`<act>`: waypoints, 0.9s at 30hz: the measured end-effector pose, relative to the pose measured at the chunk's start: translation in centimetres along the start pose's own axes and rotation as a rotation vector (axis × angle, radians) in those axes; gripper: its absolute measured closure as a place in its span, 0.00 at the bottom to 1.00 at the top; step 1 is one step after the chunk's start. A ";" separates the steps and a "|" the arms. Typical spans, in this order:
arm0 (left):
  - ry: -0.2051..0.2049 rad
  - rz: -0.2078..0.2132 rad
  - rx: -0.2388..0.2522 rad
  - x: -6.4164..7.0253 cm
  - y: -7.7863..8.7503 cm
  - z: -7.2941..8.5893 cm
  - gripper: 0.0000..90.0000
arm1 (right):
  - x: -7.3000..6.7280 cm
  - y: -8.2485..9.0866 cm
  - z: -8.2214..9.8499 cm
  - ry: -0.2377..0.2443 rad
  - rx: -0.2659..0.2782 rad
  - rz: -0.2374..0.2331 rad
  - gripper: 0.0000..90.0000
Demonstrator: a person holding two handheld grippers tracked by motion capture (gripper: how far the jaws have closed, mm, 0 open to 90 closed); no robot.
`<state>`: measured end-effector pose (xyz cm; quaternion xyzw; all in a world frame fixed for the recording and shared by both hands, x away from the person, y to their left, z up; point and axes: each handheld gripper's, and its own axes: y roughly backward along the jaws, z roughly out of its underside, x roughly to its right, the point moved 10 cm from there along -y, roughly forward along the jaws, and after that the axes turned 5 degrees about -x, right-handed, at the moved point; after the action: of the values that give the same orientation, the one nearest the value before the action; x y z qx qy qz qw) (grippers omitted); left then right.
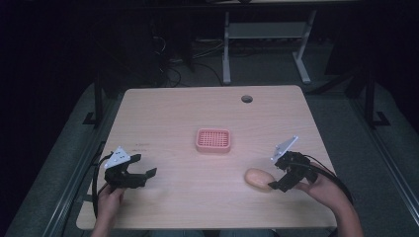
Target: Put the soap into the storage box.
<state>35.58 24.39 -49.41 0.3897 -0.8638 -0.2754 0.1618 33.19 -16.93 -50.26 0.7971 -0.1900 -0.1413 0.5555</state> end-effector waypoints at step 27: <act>-0.001 0.000 0.005 -0.1 0.1 -0.1 0.16 | -0.8 -2.4 -2.4 0.054 -0.070 -0.035 0.24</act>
<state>35.63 24.44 -49.28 0.3900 -0.8645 -0.2733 0.1605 33.89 -13.80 -51.64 0.7837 -0.1562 -0.1361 0.5856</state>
